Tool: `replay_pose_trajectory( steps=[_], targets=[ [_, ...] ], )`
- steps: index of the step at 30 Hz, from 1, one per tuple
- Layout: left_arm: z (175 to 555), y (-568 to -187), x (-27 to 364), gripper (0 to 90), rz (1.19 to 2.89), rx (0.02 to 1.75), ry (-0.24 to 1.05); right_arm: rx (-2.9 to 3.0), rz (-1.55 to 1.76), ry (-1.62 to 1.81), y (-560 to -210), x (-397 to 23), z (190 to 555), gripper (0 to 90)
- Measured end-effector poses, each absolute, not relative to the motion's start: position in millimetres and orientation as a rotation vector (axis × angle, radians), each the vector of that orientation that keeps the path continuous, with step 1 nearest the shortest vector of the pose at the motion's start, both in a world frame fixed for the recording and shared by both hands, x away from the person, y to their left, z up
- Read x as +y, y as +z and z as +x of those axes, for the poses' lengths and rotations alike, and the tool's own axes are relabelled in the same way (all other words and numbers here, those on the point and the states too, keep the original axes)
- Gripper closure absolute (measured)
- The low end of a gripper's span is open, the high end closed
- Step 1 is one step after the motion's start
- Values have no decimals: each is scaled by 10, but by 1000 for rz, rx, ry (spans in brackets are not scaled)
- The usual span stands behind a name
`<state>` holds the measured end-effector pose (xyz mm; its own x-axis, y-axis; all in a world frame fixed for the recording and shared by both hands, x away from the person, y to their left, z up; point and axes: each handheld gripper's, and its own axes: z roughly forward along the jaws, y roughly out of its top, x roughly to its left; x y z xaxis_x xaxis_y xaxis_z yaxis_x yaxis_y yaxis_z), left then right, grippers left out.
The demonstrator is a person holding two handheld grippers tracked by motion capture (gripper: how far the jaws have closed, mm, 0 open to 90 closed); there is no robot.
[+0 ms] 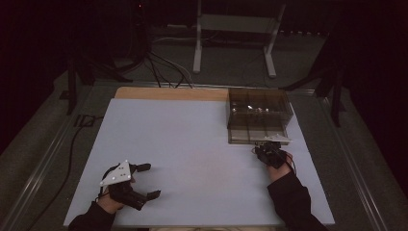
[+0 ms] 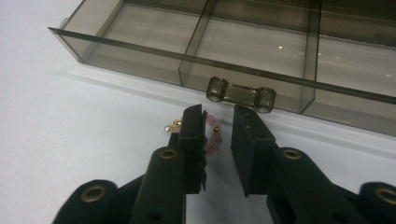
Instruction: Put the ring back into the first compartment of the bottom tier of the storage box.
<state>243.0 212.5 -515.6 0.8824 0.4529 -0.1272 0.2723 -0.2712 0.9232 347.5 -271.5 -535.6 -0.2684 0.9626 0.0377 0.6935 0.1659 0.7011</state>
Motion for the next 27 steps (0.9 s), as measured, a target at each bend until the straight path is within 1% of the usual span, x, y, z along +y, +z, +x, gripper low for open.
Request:
replay_pose_trajectory(
  steps=[4,6,12,27],
  targets=[
    [2431,-5158,2127,7,1871,544,188,2033,1553,846,-5357,-2702,3473,763],
    [2434,-5155,2130,7,1867,542,188,2052,1506,835,-5365,-2674,3458,809],
    [2431,-5157,2125,7,1869,542,186,2081,1451,796,-5360,-2626,3451,862],
    [2436,-5156,2129,7,1869,543,188,2087,1466,833,-5320,-2641,3428,870]
  ],
)
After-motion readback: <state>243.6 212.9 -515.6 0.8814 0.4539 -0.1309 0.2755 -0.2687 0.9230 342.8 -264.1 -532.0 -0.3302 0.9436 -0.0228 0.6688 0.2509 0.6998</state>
